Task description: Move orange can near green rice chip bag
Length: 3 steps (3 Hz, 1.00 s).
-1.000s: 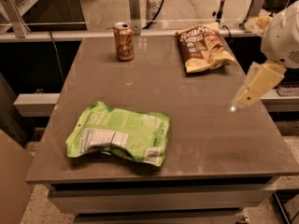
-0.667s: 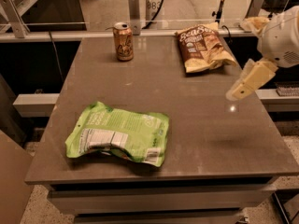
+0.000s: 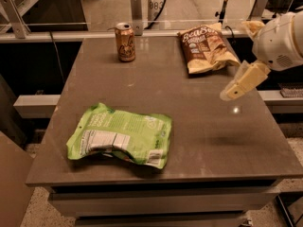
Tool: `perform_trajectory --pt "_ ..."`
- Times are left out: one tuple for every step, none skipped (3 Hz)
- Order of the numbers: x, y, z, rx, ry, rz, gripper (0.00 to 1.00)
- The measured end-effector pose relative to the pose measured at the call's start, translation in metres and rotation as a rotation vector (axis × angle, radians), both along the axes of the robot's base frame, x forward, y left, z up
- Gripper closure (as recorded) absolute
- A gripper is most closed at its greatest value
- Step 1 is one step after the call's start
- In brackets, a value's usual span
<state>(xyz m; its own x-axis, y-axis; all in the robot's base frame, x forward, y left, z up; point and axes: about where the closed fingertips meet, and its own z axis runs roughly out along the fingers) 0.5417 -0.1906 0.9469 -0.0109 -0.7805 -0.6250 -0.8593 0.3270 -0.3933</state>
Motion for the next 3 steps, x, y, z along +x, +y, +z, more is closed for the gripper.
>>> perform_trajectory --pt "0.019 0.019 -0.003 0.092 -0.041 0.027 0.00" --pt "0.041 0.041 -0.008 0.184 -0.072 0.069 0.00" --pt "0.072 0.065 -0.018 0.290 -0.081 0.111 0.00"
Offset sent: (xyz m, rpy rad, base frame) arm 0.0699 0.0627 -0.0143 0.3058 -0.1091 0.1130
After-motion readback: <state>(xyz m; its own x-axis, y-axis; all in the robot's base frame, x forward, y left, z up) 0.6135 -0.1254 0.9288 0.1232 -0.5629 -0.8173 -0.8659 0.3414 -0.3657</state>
